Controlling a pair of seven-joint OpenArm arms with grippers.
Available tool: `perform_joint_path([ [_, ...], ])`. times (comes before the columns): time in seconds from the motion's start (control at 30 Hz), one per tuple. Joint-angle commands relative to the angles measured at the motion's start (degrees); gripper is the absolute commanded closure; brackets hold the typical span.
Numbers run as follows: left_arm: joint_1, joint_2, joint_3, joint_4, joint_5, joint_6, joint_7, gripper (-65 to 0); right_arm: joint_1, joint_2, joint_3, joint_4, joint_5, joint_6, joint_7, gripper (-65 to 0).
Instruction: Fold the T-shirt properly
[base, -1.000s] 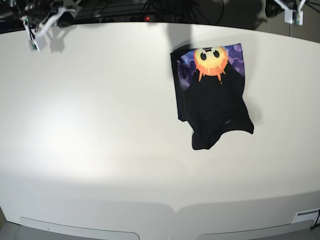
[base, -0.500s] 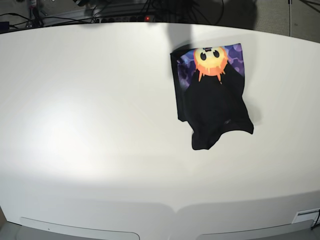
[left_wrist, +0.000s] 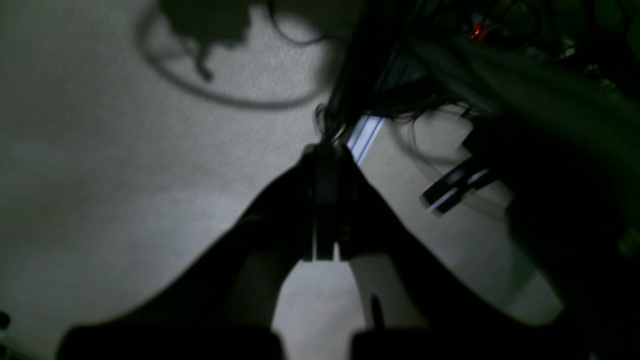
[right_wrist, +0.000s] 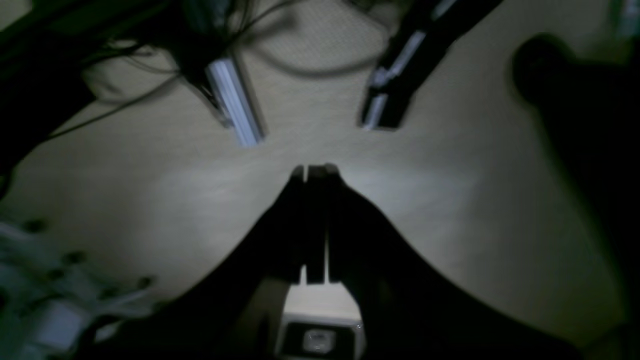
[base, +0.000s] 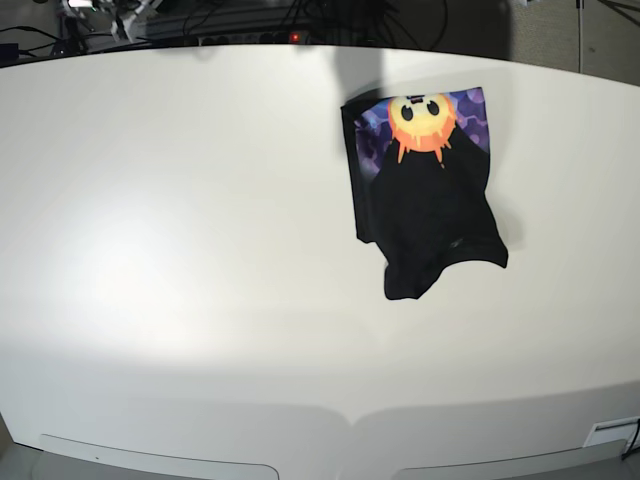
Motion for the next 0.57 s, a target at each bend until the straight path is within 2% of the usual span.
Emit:
perform_joint_path([
  [0.0,-0.4,0.2,-0.1,-0.2,0.1,-0.3,0.4,0.0,1.1,0.1,-2.4,-0.2,0.4,-0.6,0.3,0.0],
  [0.1,-2.6,2.0,0.0,-0.4,0.4,0.5,0.8,0.0,4.1,-2.4,-9.7,-0.2,0.4,-3.3,0.2,0.0],
  [0.2,-4.3,3.7,-0.1,-0.4,4.3,4.5,1.0,0.0,5.4,-5.2,-14.5,-0.2,0.5,-6.7,0.2,0.0],
  [0.27,-5.0,4.5,-0.1,-0.4,5.7,5.8,1.0,0.0,5.5,-6.5,-16.3,-0.2,0.5,-8.4,0.3,0.0],
  [0.53,-5.7,5.5,-0.1,-0.4,5.7,6.4,-0.1,0.0,5.5,-6.9,-17.0,-0.2,2.0,-8.3,0.1,0.0],
])
